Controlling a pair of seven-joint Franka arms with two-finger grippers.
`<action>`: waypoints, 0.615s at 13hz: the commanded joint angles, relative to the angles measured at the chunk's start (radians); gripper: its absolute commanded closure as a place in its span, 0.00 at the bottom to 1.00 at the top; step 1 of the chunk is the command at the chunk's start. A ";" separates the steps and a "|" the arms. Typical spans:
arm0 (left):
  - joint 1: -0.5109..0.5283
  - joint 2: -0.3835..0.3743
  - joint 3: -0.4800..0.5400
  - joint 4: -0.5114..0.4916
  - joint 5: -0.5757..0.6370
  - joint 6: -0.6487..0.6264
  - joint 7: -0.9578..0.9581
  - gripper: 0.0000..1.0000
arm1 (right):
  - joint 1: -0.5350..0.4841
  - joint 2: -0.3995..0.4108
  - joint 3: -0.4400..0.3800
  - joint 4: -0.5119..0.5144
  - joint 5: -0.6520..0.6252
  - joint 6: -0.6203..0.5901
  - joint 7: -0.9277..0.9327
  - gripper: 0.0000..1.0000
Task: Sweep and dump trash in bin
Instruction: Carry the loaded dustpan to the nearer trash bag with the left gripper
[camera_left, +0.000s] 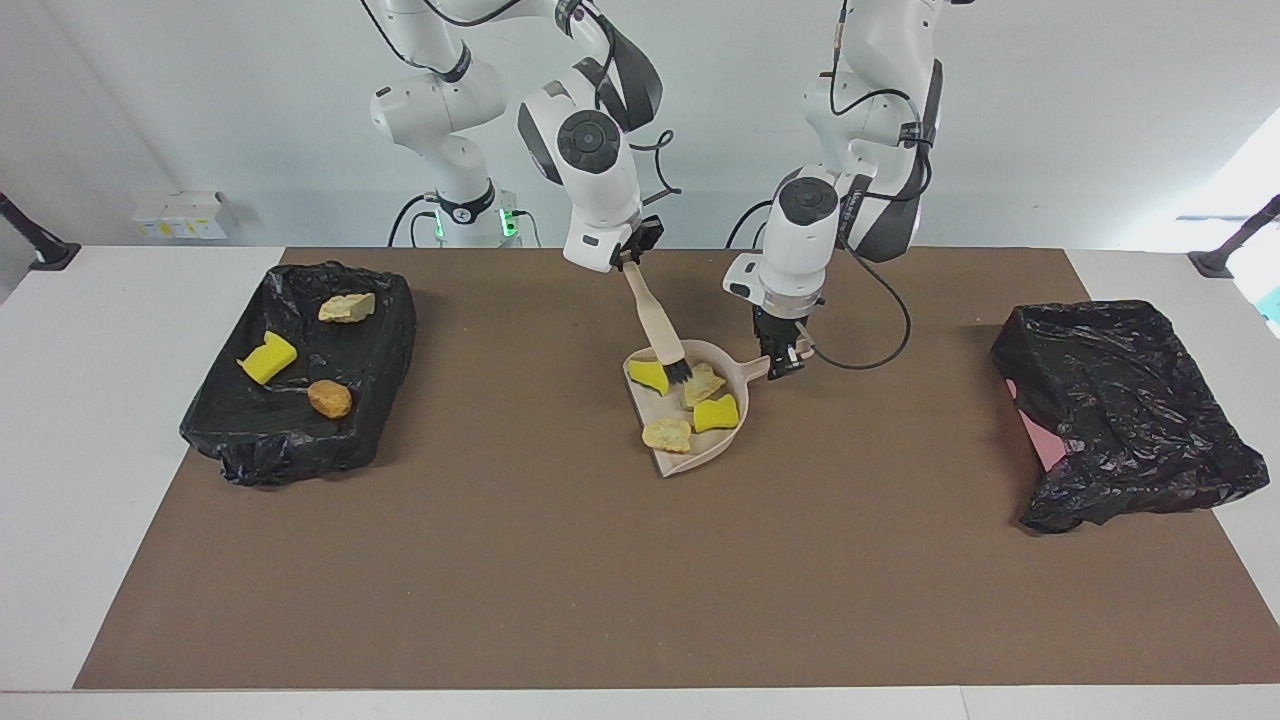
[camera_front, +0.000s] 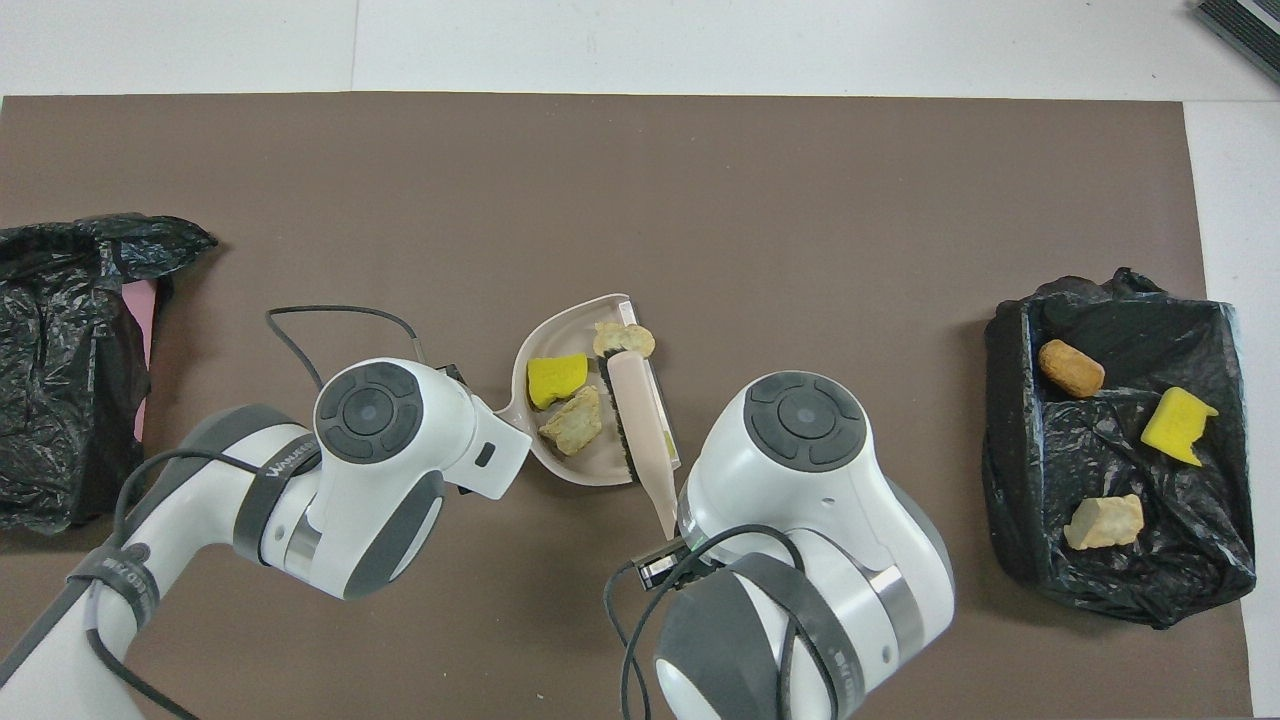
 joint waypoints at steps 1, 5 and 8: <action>0.088 0.031 -0.003 0.051 -0.083 0.015 0.161 1.00 | -0.010 -0.027 0.005 -0.029 0.027 0.016 0.015 1.00; 0.202 0.048 -0.003 0.200 -0.135 -0.120 0.291 1.00 | -0.001 -0.042 0.005 -0.050 0.027 0.019 0.077 1.00; 0.269 0.124 -0.002 0.421 -0.140 -0.321 0.348 1.00 | 0.041 -0.085 0.013 -0.107 0.022 0.055 0.239 1.00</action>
